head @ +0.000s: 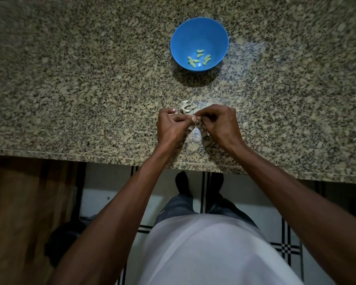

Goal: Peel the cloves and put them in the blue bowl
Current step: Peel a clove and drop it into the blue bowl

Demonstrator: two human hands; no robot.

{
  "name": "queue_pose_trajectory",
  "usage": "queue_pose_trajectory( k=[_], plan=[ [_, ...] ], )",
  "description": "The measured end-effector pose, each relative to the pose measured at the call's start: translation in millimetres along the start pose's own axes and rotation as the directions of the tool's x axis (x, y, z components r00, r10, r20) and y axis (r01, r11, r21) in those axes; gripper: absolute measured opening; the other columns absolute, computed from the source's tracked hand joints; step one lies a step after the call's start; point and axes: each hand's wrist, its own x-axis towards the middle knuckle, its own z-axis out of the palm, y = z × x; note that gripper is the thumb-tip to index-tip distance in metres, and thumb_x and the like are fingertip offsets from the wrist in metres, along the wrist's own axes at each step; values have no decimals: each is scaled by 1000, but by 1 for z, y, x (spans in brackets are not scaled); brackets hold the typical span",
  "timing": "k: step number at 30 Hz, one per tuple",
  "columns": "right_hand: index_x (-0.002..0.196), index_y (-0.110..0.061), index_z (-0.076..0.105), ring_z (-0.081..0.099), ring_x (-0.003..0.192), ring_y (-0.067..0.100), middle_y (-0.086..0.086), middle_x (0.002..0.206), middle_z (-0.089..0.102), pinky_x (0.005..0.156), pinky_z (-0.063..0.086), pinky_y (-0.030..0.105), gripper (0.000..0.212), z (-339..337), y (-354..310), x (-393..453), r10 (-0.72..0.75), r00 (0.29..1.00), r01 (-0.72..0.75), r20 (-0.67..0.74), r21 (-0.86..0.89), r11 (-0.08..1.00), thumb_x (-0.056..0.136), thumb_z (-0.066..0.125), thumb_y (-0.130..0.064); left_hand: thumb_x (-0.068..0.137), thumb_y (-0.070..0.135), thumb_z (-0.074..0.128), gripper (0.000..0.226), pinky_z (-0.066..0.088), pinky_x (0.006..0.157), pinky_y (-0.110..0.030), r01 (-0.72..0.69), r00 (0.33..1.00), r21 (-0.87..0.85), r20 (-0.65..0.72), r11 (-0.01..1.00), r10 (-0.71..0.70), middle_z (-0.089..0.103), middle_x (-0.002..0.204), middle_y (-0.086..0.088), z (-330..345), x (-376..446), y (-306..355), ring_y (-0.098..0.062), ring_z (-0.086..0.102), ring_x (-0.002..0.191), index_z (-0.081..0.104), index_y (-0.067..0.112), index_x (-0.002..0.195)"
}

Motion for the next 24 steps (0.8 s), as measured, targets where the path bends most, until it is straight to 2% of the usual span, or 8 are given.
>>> queue_pose_trajectory(
  k=[4,6,9,11,15,18,20,24],
  plan=[
    [105,-13,82,70,74,-10,-4,90,78,63,54,9,13,-4,0,4,99,992,-103,75,50,993,92,78,-14,78,17,90,68,60,90,-36,-24,998,4,66,1000,24,76,102,-2,-3,0,3,-20,73,102,40,12,124],
    [105,-14,82,71,73,-5,-4,89,78,65,58,15,13,-7,0,7,85,990,-88,109,18,996,93,77,-13,78,12,87,63,63,87,-36,-21,997,8,69,1000,20,74,107,-12,-2,1,5,-25,73,101,40,11,121],
    [104,-12,81,72,78,4,2,93,79,74,62,25,12,-9,-2,7,-2,991,12,134,-75,997,95,73,-10,75,13,90,69,55,63,-12,-22,997,10,75,1000,22,74,106,-9,-1,0,11,-16,72,95,39,11,123],
    [103,-10,79,72,81,11,5,94,78,76,63,32,11,-10,-2,6,-68,988,86,139,-124,989,97,70,-8,75,13,90,70,51,60,-8,-26,996,11,87,1000,25,74,102,-6,1,1,12,-14,73,92,39,10,123],
    [103,-9,78,70,84,15,5,95,76,77,61,37,11,-10,0,6,-132,982,152,138,-146,978,97,68,-8,75,12,90,75,58,83,-26,30,991,-19,128,999,-27,71,98,-2,1,6,14,-16,71,95,36,10,127],
    [105,-11,79,71,86,12,3,98,77,79,62,33,13,-11,1,5,-117,986,129,117,-101,986,96,70,-7,77,4,86,87,57,74,-24,122,975,-127,198,984,-95,70,109,-15,-2,6,14,-19,69,95,29,3,144],
    [105,-12,79,72,86,5,-1,97,77,79,62,26,13,-11,2,3,-73,993,76,92,-21,997,96,71,-6,76,3,83,91,58,74,-28,173,963,-179,237,969,-128,68,102,-13,-4,8,12,-21,66,89,27,-3,148],
    [102,-10,79,73,80,0,-6,90,78,71,56,15,10,-11,4,3,112,988,-132,107,209,969,95,73,-8,69,6,78,85,56,98,-48,222,947,-245,283,944,-150,64,88,-9,-1,8,14,-26,60,90,38,-14,141]
  ],
)
